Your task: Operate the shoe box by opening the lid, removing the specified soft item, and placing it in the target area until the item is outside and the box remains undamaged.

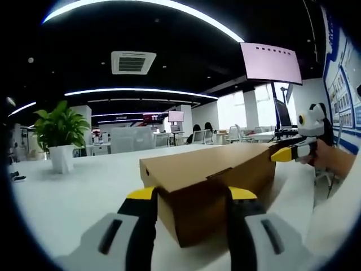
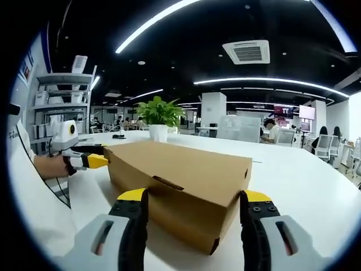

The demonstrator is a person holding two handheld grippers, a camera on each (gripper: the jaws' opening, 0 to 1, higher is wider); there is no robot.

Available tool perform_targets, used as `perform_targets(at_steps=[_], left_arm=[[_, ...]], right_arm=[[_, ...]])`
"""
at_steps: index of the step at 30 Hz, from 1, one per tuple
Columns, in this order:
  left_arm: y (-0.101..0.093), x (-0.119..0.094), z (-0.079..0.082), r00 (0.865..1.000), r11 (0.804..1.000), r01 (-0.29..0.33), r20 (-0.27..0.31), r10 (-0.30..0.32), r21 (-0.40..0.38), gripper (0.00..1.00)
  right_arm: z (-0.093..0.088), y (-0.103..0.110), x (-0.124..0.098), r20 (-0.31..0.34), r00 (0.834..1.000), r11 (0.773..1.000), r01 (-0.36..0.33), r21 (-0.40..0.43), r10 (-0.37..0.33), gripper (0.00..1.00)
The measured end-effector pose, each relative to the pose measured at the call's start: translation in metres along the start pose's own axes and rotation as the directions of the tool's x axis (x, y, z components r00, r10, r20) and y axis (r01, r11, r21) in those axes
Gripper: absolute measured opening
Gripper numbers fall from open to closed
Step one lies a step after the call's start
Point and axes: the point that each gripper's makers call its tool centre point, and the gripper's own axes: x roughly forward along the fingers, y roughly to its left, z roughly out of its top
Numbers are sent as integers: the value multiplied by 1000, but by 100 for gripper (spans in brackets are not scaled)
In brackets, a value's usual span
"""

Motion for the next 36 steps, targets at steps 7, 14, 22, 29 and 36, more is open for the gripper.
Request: perform_targets(at_steps=[7, 14, 22, 29, 36], left_arm=[[3, -8, -3, 1000, 998, 4, -7, -5, -69, 42], [2, -14, 3, 1000, 1000, 22, 0, -22, 19, 53], [-4, -22, 14, 995, 981, 80, 38, -87, 175, 58], [7, -26, 29, 996, 977, 54, 57, -67, 207, 59], [-13, -27, 27, 975, 924, 209, 6, -223, 320, 52]], right_arm=[[2, 1, -4, 0, 1000, 999, -21, 28, 21, 67], [3, -3, -17, -21, 999, 999, -26, -22, 26, 66], [19, -1, -29, 72, 995, 980, -56, -189, 70, 64], [39, 12, -40, 101, 981, 955, -135, -262, 167, 53], [46, 26, -41, 88, 972, 909, -169, -381, 218, 52]])
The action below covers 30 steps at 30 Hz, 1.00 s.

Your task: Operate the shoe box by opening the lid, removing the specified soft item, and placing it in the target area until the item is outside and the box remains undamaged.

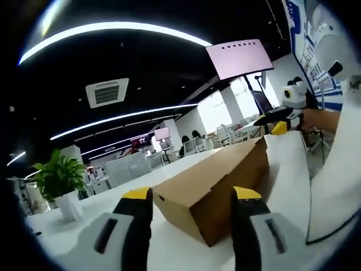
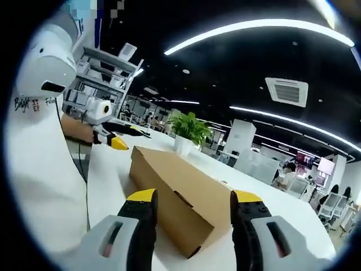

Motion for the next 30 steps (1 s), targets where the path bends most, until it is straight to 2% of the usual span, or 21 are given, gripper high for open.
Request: perform_targets(at_steps=[1, 2, 3, 6, 7, 8, 9, 10, 12, 13, 14, 15, 17, 19, 20, 21, 22, 25, 28, 30], left_arm=[[-9, 1, -7, 998, 998, 57, -39, -57, -9, 49], [-18, 1, -12, 992, 994, 100, -75, -102, -35, 50], [-17, 1, -14, 992, 995, 86, -87, -91, -55, 53], [-16, 0, -2, 996, 992, 80, -33, -84, -93, 54], [-16, -1, 7, 996, 995, 94, 4, -94, -27, 53], [-16, -3, 11, 995, 993, 102, 16, -103, 62, 52], [-13, -6, 16, 995, 981, 93, 20, -98, 170, 51], [-12, -7, 16, 996, 978, 88, 14, -93, 186, 52], [-12, -11, 8, 992, 988, 122, -53, -117, 95, 51], [-11, -13, 13, 993, 985, 120, -25, -117, 124, 50], [-10, -14, 20, 993, 973, 109, 11, -114, 205, 50], [-11, -16, 27, 992, 952, 103, 40, -119, 290, 50], [-10, -19, 30, 992, 965, 103, 45, -117, 242, 50], [-6, -18, 33, 993, 965, 93, 47, -108, 245, 52], [-1, -18, 33, 995, 948, 76, 35, -91, 308, 52], [0, -18, 32, 996, 944, 73, 26, -87, 323, 52], [2, -17, 28, 998, 933, 62, -7, -63, 355, 52], [-1, -15, 30, 997, 941, 71, 5, -77, 332, 52], [1, -15, 34, 998, 926, 60, 9, -69, 373, 52], [-1, -17, 39, 995, 922, 92, -2, -98, 376, 51]], right_arm=[[0, 1, 0, -1, 1000, 1000, -11, -7, 11, 52], [0, 4, 0, -8, 999, 999, -34, -20, 34, 52], [-2, 7, -1, -20, 998, 998, -56, -26, 55, 52], [-2, 7, -3, -32, 998, 998, -57, -24, 56, 54], [2, 5, -4, -12, 999, 991, -47, -122, 46, 53], [3, 5, -5, -7, 999, 988, -49, -148, 49, 53], [2, 6, -6, -16, 999, 991, -49, -121, 47, 54], [2, 5, -7, -19, 998, 993, -54, -107, 53, 55], [3, 4, -7, -16, 999, 990, -51, -133, 49, 56], [3, 4, -8, -19, 999, 988, -46, -150, 44, 56], [3, 4, -8, -22, 999, 984, -45, -172, 42, 56], [4, 6, -7, -24, 999, 982, -48, -185, 45, 56], [7, 8, -6, -20, 999, 974, -53, -221, 49, 56], [10, 11, -6, -18, 998, 968, -64, -243, 62, 56], [11, 13, -6, -15, 998, 963, -70, -259, 68, 56], [12, 13, -6, -16, 998, 963, -68, -261, 66, 56], [13, 14, -5, -23, 997, 961, -72, -267, 68, 56], [14, 14, -5, -26, 997, 953, -73, -294, 69, 56], [17, 13, -7, -26, 997, 951, -72, -301, 67, 56], [20, 10, -8, -23, 998, 950, -58, -307, 54, 56]])
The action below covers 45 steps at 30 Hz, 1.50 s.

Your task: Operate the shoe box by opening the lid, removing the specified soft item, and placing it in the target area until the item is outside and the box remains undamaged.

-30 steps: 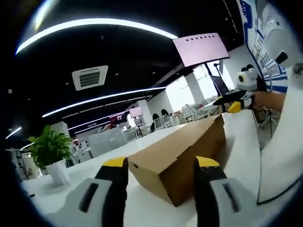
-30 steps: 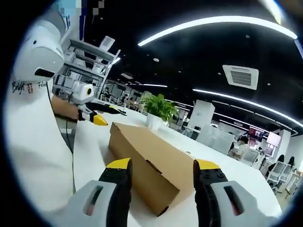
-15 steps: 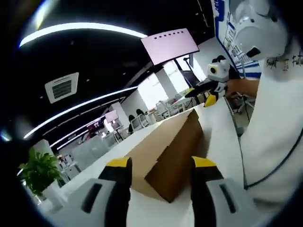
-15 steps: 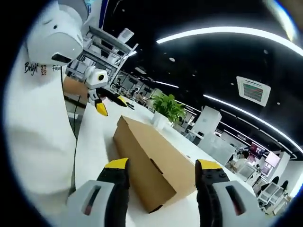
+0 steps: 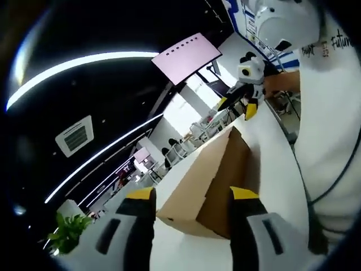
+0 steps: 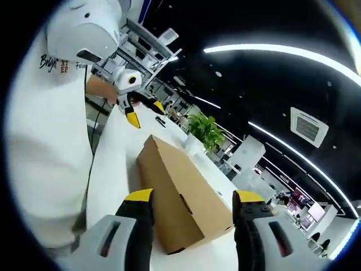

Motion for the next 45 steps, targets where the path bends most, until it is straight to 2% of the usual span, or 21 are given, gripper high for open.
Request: perform_targets(at_steps=[2, 4, 5, 7, 10, 13, 15, 18, 21, 23, 25, 28, 31, 34, 35, 42, 45], left_arm=[[-14, -1, 5, 996, 996, 84, 19, -84, -2, 46], [-14, 1, 6, 998, 998, 63, 27, -63, 12, 43], [-16, 3, 3, 998, 998, 67, 10, -67, -12, 43], [-16, 6, 3, 998, 997, 62, 15, -61, -41, 44], [-12, 7, 0, 999, 998, 43, 2, -43, -54, 49], [-8, 8, 1, 1000, 999, 29, 9, -29, -16, 59], [-7, 9, -1, 1000, 1000, 25, 7, -25, -6, 57], [-7, 11, -4, 1000, 1000, 26, 7, -26, 15, 57], [-9, 11, -2, 999, 997, 23, 34, -26, 70, 57], [-10, 13, -7, 1000, 995, 21, 2, -22, 99, 58], [-11, 13, -10, 1000, 995, 20, -22, -18, 93, 57], [-14, 13, -12, 999, 990, 28, -25, -25, 135, 58], [-14, 14, -15, 999, 991, 29, -49, -23, 133, 52], [-11, 15, -18, 998, 992, 6, -66, 2, 124, 56], [-11, 15, -18, 998, 988, 2, -68, 9, 155, 57], [-12, 15, -26, 996, 983, 3, -91, 14, 185, 57], [-12, 16, -32, 995, 986, 10, -98, 7, 168, 58]], right_arm=[[0, -3, -1, -13, 1000, 1000, 13, 3, -13, 55], [4, -1, -2, 2, 1000, 1000, 5, -30, -5, 54], [5, 0, -2, 7, 1000, 999, 6, -36, -6, 55], [8, 3, -2, 5, 1000, 999, -4, -39, 4, 55], [11, 6, -3, 16, 1000, 998, -16, -63, 17, 55], [9, 7, -3, 25, 1000, 997, -14, -72, 16, 55], [9, 6, -2, 40, 999, 989, -5, -147, 11, 51], [0, 8, 1, 26, 1000, 993, -9, -122, 13, 52], [-3, 9, 2, 9, 1000, 990, -12, -142, 14, 52], [-2, 10, 4, 4, 1000, 987, -15, -157, 16, 52], [0, 11, 7, 3, 1000, 988, -14, -156, 15, 53], [-1, 12, 10, 0, 1000, 987, -10, -160, 11, 55], [0, 14, 11, 11, 1000, 988, -10, -157, 12, 56], [-2, 14, 12, 9, 1000, 988, -2, -157, 3, 56], [-3, 14, 11, 3, 1000, 986, 1, -164, 0, 57], [-12, 11, 12, -18, 1000, 988, 3, -157, -5, 59], [-14, 8, 13, -33, 999, 984, 19, -180, -26, 59]])
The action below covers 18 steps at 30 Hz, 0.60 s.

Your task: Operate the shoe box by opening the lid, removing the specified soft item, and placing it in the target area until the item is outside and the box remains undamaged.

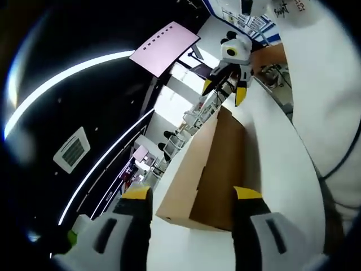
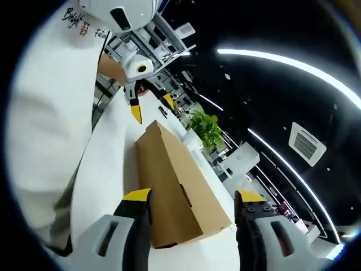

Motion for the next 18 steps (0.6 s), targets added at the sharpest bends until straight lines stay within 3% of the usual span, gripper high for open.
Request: perform_targets(at_steps=[3, 9, 18], left_arm=[[0, 1, 0, 1000, 1000, -7, -3, 7, 14, 60], [-6, 6, -3, 1000, 998, 4, -8, -3, 55, 61], [-6, 11, -5, 1000, 996, 3, -12, -2, 95, 63]], right_arm=[[-1, 0, -1, -6, 1000, 1000, 2, -9, -2, 60], [-20, 2, -1, -26, 999, 999, 29, -21, -30, 61], [-24, 9, 9, -59, 998, 997, -1, -74, -4, 62]])
